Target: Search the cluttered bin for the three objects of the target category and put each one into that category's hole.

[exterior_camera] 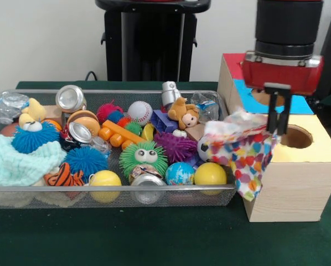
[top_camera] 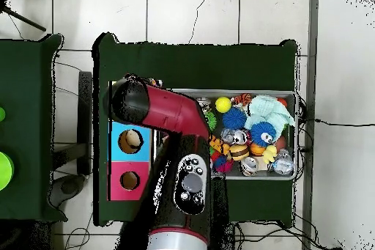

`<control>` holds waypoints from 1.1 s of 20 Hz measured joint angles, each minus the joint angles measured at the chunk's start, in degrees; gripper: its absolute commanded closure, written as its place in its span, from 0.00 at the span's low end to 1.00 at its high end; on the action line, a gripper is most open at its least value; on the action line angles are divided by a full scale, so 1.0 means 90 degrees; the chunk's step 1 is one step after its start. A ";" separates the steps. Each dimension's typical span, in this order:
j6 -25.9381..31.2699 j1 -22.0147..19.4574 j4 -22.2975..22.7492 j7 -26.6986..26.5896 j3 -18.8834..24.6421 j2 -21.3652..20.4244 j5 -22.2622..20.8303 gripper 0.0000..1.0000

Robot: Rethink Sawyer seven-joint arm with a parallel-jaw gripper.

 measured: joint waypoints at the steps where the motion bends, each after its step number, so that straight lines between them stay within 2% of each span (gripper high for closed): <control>1: 0.0101 0.0132 0.0007 0.0058 -0.0053 -0.0016 0.0038 1.00; 4: 0.0467 0.0366 0.0009 0.0261 -0.0137 -0.0097 0.0140 1.00; 11: 0.0994 0.0423 0.0039 0.0498 -0.0187 -0.0325 0.0253 1.00; 22: 0.1036 0.0189 0.0250 0.0508 -0.0195 -0.0583 0.0452 1.00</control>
